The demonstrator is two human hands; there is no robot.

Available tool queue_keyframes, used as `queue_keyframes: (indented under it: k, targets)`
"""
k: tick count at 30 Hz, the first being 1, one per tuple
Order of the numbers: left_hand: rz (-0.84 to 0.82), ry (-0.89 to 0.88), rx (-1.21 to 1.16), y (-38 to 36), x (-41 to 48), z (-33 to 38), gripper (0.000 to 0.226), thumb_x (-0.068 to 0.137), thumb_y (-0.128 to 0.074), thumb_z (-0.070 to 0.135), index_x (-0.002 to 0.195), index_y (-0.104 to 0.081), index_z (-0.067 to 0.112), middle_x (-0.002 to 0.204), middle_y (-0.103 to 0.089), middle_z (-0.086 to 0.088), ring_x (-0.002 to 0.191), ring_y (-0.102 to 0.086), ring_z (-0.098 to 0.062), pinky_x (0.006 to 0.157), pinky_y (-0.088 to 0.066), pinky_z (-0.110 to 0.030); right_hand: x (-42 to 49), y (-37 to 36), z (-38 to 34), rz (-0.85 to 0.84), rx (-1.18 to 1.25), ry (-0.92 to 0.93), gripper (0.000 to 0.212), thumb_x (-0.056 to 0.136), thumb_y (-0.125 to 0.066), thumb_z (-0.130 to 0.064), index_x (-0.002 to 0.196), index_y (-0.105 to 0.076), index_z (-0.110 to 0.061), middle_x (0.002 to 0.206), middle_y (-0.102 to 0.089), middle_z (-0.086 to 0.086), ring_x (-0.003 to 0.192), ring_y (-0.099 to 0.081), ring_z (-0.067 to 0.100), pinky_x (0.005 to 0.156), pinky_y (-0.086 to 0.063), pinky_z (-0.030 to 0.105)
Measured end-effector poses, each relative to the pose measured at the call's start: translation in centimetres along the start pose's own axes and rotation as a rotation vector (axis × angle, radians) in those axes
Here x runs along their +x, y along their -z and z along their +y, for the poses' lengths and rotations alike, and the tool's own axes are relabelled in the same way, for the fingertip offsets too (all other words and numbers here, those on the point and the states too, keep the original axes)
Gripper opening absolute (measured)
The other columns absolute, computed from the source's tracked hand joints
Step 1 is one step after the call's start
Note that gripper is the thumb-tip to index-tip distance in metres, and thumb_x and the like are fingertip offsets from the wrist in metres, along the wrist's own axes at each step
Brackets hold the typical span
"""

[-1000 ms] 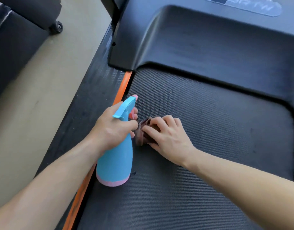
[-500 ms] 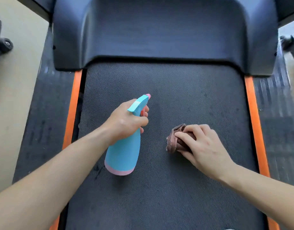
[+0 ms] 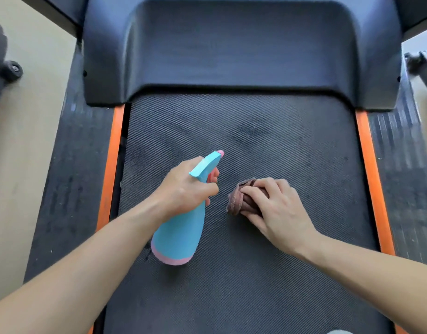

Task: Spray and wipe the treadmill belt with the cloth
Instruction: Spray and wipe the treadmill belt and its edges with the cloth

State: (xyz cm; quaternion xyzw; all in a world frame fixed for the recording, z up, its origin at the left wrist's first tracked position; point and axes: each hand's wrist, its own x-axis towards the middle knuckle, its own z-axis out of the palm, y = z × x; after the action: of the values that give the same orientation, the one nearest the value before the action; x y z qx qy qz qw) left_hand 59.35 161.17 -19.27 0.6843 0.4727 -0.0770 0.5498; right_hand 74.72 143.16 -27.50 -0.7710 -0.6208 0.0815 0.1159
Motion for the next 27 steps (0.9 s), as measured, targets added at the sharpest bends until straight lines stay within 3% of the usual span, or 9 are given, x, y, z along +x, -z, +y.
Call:
queue_keyframes:
  k: [4, 9, 13, 15, 17, 20, 22, 25, 27]
  targets:
    - [0.052, -0.019, -0.068, 1.2, 0.1, -0.9, 0.055, 0.063, -0.063, 0.022, 0.117, -0.071, 0.021, 0.102, -0.074, 0.002, 0.066, -0.073, -0.02, 0.082, -0.064, -0.05, 3.9, -0.4, 2.7, 0.099, -0.029, -0.131, 0.045, 0.085, -0.071, -0.046, 0.123, -0.06, -0.025, 0.118, -0.053, 0.007, 0.099, -0.05, 0.036, 0.078, -0.05, 0.047]
    - [0.122, -0.012, -0.154, 2.7, 1.7, -0.6, 0.034, 0.084, -0.065, -0.003, 0.113, -0.072, 0.014, 0.104, -0.074, -0.002, 0.059, -0.068, -0.018, 0.062, -0.057, -0.025, 11.5, -0.1, 6.1, 0.198, -0.063, -0.223, 0.039, 0.089, -0.069, -0.046, 0.122, -0.062, -0.026, 0.122, -0.054, 0.008, 0.104, -0.05, 0.039, 0.081, -0.047, 0.049]
    - [0.178, -0.025, -0.241, 3.4, 2.6, 0.3, 0.027, 0.078, -0.069, 0.003, 0.103, -0.073, 0.014, 0.101, -0.072, 0.001, 0.066, -0.067, -0.015, 0.059, -0.057, -0.024, 15.7, -0.6, 5.6, 0.188, -0.156, -0.327, 0.036, 0.091, -0.065, -0.049, 0.116, -0.063, -0.024, 0.122, -0.056, 0.009, 0.103, -0.05, 0.04, 0.08, -0.043, 0.049]
    - [0.189, -0.021, -0.267, 3.6, 3.2, 0.3, 0.022, 0.075, -0.07, 0.006, 0.095, -0.072, 0.015, 0.104, -0.073, 0.001, 0.07, -0.068, -0.016, 0.061, -0.058, -0.027, 13.9, -1.1, 4.2, 0.184, -0.175, -0.218, 0.035, 0.088, -0.066, -0.049, 0.113, -0.063, -0.024, 0.118, -0.057, 0.007, 0.1, -0.051, 0.038, 0.078, -0.043, 0.048]
    - [0.178, -0.013, -0.253, 3.8, 3.3, 0.5, 0.02, 0.08, -0.069, 0.002, 0.095, -0.071, 0.015, 0.103, -0.073, -0.002, 0.064, -0.067, -0.017, 0.06, -0.058, -0.027, 10.3, -1.5, 3.4, 0.136, -0.169, 0.056, 0.036, 0.087, -0.064, -0.05, 0.113, -0.064, -0.025, 0.114, -0.059, 0.005, 0.097, -0.052, 0.036, 0.076, -0.044, 0.047]
    - [0.161, -0.001, -0.218, 4.0, 3.4, 0.7, 0.028, 0.066, -0.066, 0.017, 0.094, -0.071, 0.017, 0.103, -0.074, -0.003, 0.062, -0.07, -0.021, 0.074, -0.065, -0.044, 8.4, -1.4, 4.4, 0.038, -0.158, 0.302, 0.04, 0.089, -0.053, -0.052, 0.117, -0.063, -0.025, 0.114, -0.06, 0.006, 0.094, -0.054, 0.036, 0.075, -0.047, 0.048]
    - [0.152, -0.002, -0.201, 4.2, 3.3, 1.0, 0.037, 0.062, -0.063, 0.02, 0.098, -0.072, 0.016, 0.103, -0.073, -0.004, 0.061, -0.071, -0.021, 0.082, -0.063, -0.05, 12.3, -1.1, 5.6, 0.09, -0.172, 0.186, 0.038, 0.09, -0.055, -0.052, 0.114, -0.063, -0.023, 0.114, -0.059, 0.008, 0.094, -0.054, 0.038, 0.073, -0.048, 0.048]
    - [0.142, 0.023, -0.166, 4.2, 3.1, 1.4, 0.051, 0.062, -0.063, 0.021, 0.112, -0.071, 0.016, 0.103, -0.073, -0.005, 0.06, -0.071, -0.021, 0.084, -0.062, -0.049, 18.7, 0.2, 7.2, 0.109, -0.202, -0.172, 0.037, 0.09, -0.065, -0.047, 0.116, -0.061, -0.02, 0.12, -0.055, 0.011, 0.103, -0.051, 0.041, 0.078, -0.042, 0.048]
    - [0.133, 0.021, -0.169, 4.3, 2.8, 1.7, 0.05, 0.063, -0.063, 0.021, 0.112, -0.071, 0.017, 0.101, -0.074, -0.004, 0.064, -0.073, -0.023, 0.085, -0.063, -0.051, 17.1, -0.2, 6.6, 0.113, -0.197, -0.141, 0.037, 0.089, -0.065, -0.046, 0.115, -0.061, -0.02, 0.12, -0.056, 0.012, 0.103, -0.05, 0.04, 0.079, -0.043, 0.049]
